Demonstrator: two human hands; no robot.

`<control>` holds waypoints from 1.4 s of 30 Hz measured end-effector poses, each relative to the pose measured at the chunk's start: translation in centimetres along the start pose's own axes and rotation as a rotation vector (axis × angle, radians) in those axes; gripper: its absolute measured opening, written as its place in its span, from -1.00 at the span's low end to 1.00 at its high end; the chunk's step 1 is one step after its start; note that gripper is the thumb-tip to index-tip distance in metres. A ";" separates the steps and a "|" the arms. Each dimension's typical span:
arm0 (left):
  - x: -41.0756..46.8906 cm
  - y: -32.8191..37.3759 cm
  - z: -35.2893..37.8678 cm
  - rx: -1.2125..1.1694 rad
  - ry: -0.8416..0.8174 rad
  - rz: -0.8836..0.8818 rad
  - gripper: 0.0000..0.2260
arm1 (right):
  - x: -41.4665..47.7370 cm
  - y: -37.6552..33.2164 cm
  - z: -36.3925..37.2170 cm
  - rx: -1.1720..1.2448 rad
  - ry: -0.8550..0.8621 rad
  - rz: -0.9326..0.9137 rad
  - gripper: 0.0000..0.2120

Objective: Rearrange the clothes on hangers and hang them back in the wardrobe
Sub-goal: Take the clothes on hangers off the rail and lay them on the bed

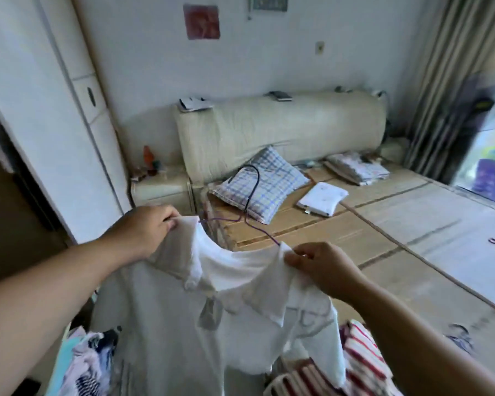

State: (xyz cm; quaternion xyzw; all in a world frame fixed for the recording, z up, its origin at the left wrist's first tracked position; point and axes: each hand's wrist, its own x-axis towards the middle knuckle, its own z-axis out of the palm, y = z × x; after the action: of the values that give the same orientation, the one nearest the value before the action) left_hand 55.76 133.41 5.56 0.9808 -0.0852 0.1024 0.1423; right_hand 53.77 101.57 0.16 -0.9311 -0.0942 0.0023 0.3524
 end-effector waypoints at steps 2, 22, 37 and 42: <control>0.6 2.9 3.6 -0.018 -0.071 0.061 -0.89 | -2.8 3.7 -0.4 0.017 -0.036 0.114 -0.67; 5.5 42.6 36.2 -0.015 -0.582 0.393 -0.83 | -24.5 39.2 -10.6 0.250 0.223 0.956 -0.80; 3.3 41.1 46.2 0.038 -0.706 0.224 -0.49 | -21.0 47.9 -2.8 -0.024 0.004 1.002 -0.49; 4.5 38.0 41.6 0.005 -0.676 0.136 -0.54 | -15.1 42.9 -3.8 -0.051 0.012 0.736 -0.54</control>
State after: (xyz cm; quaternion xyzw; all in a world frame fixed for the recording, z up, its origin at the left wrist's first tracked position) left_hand 59.95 84.61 -22.50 0.9517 -0.1926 -0.2188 0.0964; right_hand 46.61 64.95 -26.12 -0.9111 0.2490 0.1209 0.3053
